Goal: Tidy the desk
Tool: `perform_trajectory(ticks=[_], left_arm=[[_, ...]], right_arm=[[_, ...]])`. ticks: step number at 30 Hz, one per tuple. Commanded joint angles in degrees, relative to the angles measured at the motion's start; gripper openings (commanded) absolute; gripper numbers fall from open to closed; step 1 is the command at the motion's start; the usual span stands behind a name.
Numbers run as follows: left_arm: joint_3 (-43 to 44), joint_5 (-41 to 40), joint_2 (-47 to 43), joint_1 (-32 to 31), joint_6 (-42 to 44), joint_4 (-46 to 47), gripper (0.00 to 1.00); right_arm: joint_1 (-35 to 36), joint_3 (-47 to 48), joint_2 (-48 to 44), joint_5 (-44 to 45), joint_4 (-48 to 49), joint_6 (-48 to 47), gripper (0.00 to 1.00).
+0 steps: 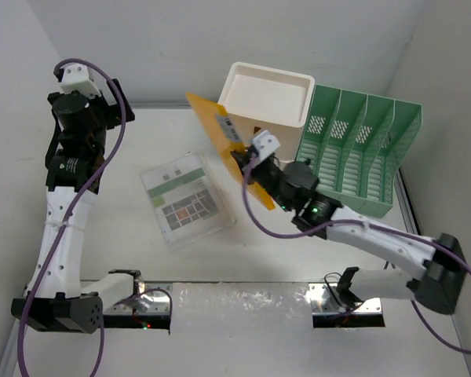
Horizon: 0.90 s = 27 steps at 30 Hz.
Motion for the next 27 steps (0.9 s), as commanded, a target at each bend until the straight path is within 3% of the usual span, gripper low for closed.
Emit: perform_trajectory(ticks=[1,5,6,9,10,12,13,15,19,22,24,27], left_arm=[[-2.0,0.6,0.2,0.4,-2.2,3.6,1.00],[-7.9,0.2,0.3,0.4,0.2,6.6,1.00],[-8.9,0.0,0.2,1.8,1.0,6.9,1.00],[-13.1,0.9,0.4,1.7,4.6,7.6,1.00],[-14.2,2.2,0.4,1.7,5.8,7.8,1.00],[-17.3,3.1,0.4,1.7,6.4,8.1,1.00],[-18.2,3.8,0.4,1.8,6.7,8.4,1.00],[-20.8,4.0,0.5,1.8,6.6,9.0,1.00],[-22.4,3.2,0.9,1.8,7.1,10.0,1.00],[-22.4,2.8,0.6,1.8,7.2,9.8,1.00],[-22.5,3.1,0.3,1.9,7.1,9.8,1.00],[-22.8,3.1,0.3,1.9,7.2,10.0,1.00]], right_arm=[[0.1,-1.8,-13.6,-5.8,7.4,4.9,0.00],[0.1,-6.1,-24.7,1.3,9.3,-0.8,0.00],[0.1,-7.7,-26.9,7.6,11.1,-2.7,0.00],[0.1,-15.0,-32.8,20.2,31.8,-15.9,0.00],[0.1,-16.5,-33.2,22.4,37.1,-25.9,0.00],[0.1,-20.1,-31.5,25.5,53.3,-36.5,0.00],[0.1,-20.7,-30.7,26.8,56.5,-43.9,0.00],[-0.3,-21.6,-29.0,27.5,60.4,-48.3,0.00],[-3.4,-21.5,-26.2,28.8,60.3,-47.6,0.00],[-10.0,-20.8,-23.6,28.3,60.2,-43.5,0.00],[-17.6,-19.7,-23.9,24.8,53.3,-35.6,0.00],[-22.3,-17.8,-23.3,22.8,44.4,-26.1,0.00]])
